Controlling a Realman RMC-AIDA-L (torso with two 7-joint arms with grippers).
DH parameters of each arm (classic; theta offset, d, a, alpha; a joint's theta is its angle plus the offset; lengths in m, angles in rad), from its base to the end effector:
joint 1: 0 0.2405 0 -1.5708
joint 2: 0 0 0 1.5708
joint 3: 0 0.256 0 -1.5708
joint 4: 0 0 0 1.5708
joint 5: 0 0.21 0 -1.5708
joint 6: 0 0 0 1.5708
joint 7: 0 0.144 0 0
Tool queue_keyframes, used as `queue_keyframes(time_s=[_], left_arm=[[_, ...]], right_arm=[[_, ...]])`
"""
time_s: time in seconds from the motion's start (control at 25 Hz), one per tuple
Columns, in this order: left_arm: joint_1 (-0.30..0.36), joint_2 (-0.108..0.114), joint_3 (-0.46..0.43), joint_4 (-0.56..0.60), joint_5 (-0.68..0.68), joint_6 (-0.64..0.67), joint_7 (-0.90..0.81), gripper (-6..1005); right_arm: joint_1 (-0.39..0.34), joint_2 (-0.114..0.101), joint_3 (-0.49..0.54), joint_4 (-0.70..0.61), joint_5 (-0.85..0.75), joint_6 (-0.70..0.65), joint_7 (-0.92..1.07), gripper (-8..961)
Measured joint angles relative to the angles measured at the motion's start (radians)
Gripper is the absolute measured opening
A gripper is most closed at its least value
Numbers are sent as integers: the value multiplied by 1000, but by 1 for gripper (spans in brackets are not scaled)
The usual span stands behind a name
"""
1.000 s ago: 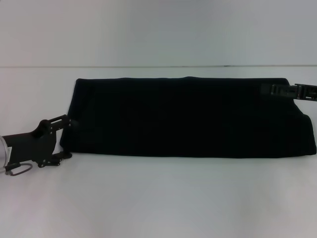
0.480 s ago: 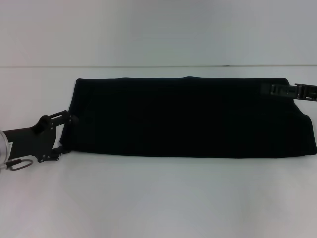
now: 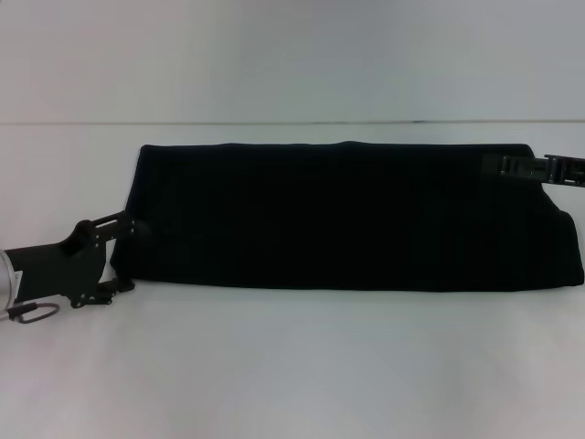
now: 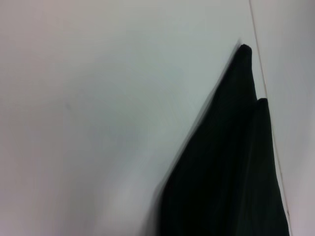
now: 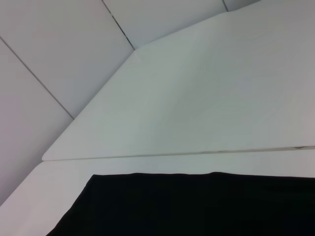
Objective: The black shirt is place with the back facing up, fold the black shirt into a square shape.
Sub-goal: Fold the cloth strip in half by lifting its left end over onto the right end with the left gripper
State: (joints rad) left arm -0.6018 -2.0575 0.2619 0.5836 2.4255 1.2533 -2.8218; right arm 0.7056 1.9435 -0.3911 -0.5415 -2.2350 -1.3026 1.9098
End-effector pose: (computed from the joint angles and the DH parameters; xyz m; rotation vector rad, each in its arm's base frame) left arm -0.3372 0.3539 0.0205 -1.3276 -2.4142 -0.7909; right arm 0.2869 0.4045 0.0619 -2.2506 1.2932 0.6363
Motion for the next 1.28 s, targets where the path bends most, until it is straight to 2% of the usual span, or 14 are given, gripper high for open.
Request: queue_keyframes(time_s=[0.92, 1.28], left_arm=[[-28, -4, 2, -42, -2, -65, 48, 909], [-39, 3, 2, -39, 4, -75, 91, 880]], right_arm=[[5, 0, 0, 0, 0, 4, 6, 871], [5, 0, 0, 0, 0, 5, 6, 870]])
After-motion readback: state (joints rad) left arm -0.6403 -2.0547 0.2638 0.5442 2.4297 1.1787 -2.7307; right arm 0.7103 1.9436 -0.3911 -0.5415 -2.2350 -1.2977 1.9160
